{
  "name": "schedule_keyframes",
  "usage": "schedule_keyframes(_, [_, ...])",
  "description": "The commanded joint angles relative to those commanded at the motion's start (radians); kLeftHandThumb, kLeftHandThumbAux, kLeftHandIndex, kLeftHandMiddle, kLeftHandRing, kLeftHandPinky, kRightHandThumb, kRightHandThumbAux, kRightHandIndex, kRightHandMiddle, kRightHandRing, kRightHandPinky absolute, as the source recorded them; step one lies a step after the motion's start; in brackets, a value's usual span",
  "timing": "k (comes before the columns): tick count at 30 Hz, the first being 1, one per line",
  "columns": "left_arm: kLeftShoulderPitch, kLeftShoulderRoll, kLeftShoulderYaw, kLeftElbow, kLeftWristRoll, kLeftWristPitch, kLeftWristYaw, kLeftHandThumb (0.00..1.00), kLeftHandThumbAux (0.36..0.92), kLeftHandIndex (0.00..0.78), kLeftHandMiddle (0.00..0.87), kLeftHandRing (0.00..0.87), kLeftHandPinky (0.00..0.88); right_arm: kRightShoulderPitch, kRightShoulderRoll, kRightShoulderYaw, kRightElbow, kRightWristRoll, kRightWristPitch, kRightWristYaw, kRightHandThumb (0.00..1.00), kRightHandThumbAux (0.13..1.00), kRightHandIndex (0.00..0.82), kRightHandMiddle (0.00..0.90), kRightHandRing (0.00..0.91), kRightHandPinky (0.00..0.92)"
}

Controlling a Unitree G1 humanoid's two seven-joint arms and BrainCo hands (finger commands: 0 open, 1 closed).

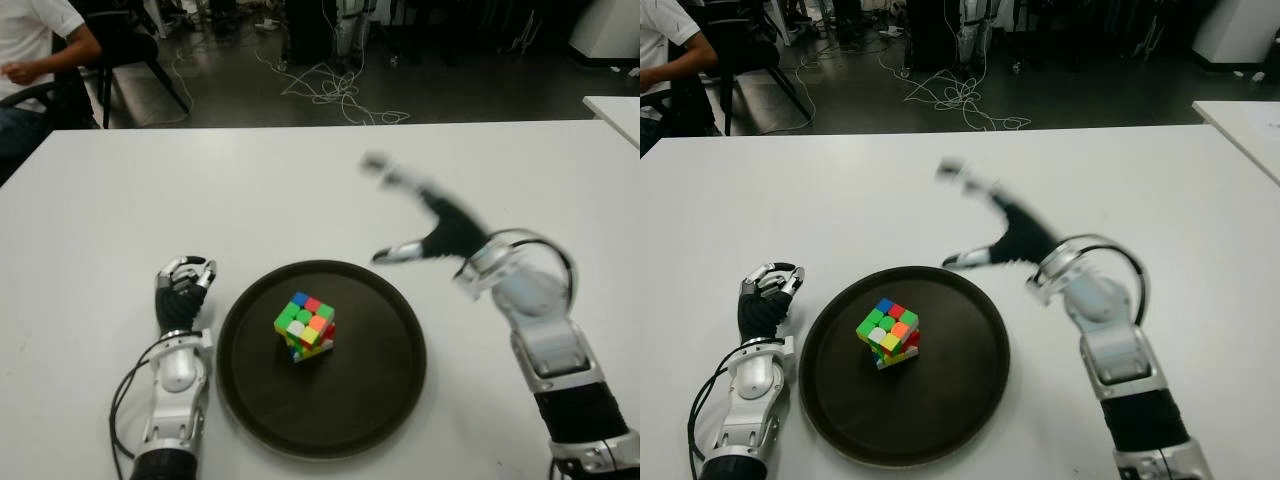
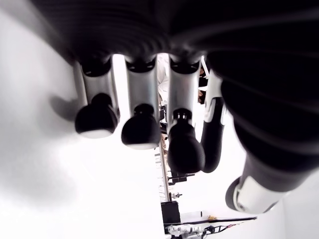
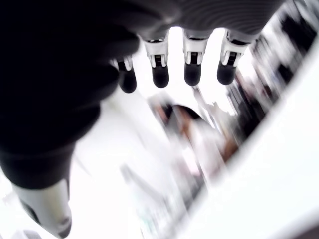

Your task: Pick up the Rubik's Cube and put it in the plate

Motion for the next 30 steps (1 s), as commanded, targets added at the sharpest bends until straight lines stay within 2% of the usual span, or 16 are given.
schedule_keyframes(2, [0.000,0.002,-0.001,0.002,0.001,-0.003,-0.003,0.715,0.701,0.444,0.825,0.841,0.839,0.040,0.013,-0.019,0.010,-0.035,-0.054,-0.062,0.000,0.833,0.000,0.000,0.000,0.000])
schedule_keyframes(6, [-0.004,0.005,0.000,0.011,0.005,-0.003,0.003,0.715,0.701,0.444,0.825,0.842,0.841,0.030,0.089,-0.049,0.056,-0.122,-0.086,-0.244,0.000,0.872,0.000,0.000,0.000,0.000])
schedule_keyframes(11, [-0.009,0.008,0.000,0.020,0.010,-0.001,0.009,0.715,0.700,0.445,0.824,0.843,0.840,0.036,0.123,-0.069,0.093,-0.184,-0.100,-0.373,0.000,0.889,0.000,0.000,0.000,0.000])
schedule_keyframes(18, [-0.008,0.014,-0.005,0.016,0.019,0.013,0.009,0.715,0.700,0.445,0.822,0.835,0.829,0.041,0.146,-0.087,0.125,-0.263,-0.096,-0.518,0.000,0.857,0.000,0.000,0.000,0.000])
schedule_keyframes(30, [-0.006,0.015,-0.003,0.003,0.014,0.024,-0.003,0.716,0.700,0.445,0.818,0.831,0.824,0.051,0.141,-0.073,0.148,-0.351,-0.110,-0.655,0.000,0.785,0.000,0.000,0.000,0.000])
